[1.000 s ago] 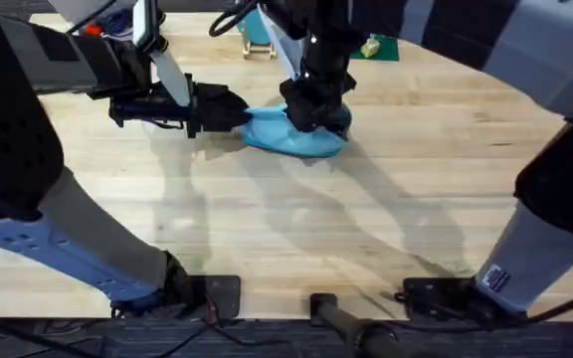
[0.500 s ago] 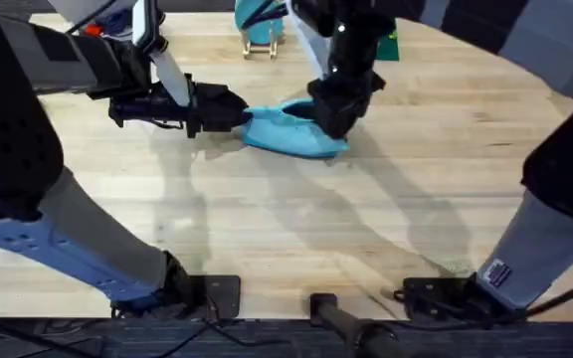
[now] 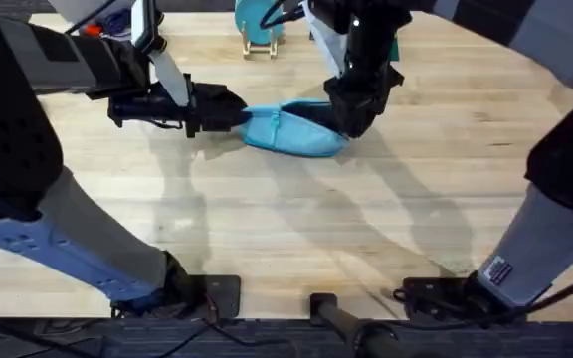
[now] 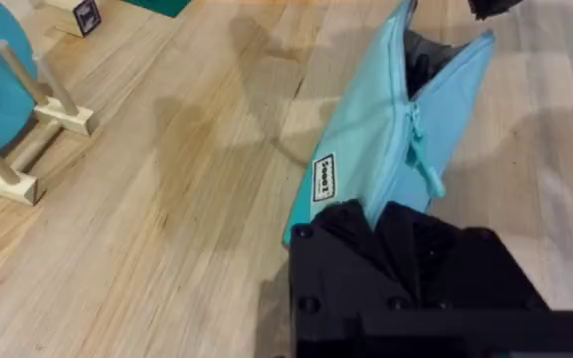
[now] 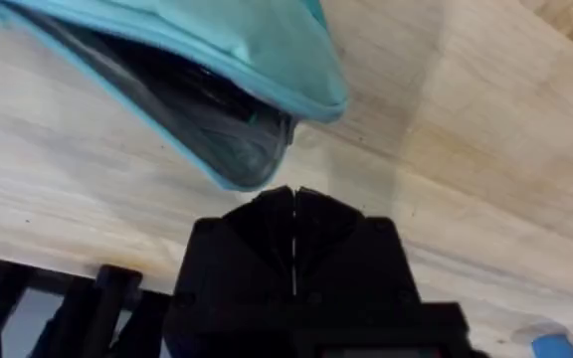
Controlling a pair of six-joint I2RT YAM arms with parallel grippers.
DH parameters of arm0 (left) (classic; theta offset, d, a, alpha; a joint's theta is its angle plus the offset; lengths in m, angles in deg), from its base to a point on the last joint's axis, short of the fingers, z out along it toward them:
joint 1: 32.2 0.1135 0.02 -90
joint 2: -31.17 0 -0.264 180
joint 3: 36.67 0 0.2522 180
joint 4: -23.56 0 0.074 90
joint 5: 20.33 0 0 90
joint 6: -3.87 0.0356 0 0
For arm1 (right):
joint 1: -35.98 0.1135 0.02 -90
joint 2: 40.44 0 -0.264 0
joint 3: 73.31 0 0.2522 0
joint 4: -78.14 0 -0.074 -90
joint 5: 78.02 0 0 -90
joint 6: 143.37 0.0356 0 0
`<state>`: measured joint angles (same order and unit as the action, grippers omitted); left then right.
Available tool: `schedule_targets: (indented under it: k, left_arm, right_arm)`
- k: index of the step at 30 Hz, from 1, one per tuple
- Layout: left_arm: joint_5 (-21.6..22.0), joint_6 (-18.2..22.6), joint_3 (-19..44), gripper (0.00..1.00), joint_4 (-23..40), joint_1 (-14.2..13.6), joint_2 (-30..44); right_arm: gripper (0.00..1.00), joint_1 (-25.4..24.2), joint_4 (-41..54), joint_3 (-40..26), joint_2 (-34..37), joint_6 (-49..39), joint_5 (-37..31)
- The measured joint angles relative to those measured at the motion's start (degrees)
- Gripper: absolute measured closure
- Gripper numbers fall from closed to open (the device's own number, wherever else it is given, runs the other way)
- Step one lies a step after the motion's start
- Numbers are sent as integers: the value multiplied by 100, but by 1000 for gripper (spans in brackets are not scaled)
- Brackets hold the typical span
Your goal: Unzip the bag, pick up the pens from the table one at a time and place them inside, then zip the bag closed.
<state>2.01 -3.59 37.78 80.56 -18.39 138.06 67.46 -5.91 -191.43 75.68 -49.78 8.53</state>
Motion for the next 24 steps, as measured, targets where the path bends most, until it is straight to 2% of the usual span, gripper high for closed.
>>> schedule_targets:
  k: [7,11,12,13,18,20,24]
  left_arm:
    - [0,0,0,961,0,0,0]
    - [0,0,0,961,0,0,0]
    - [0,0,0,961,0,0,0]
    - [0,-2,0,961,0,0,0]
    - [0,0,0,961,0,0,0]
    - [0,0,0,961,1,0,0]
    - [0,-1,0,961,2,0,0]
  right_arm:
    - [967,39,72,-752,-54,85,-24]
    - [939,59,76,-960,-362,357,-36]
    - [880,61,83,-989,-461,456,-39]
    - [767,59,82,-1016,-566,536,-43]
    - [72,66,126,-1068,-890,841,-112]
    - [11,101,157,-1068,-944,992,-235]
    - [5,297,195,-1068,-1004,1275,-518]
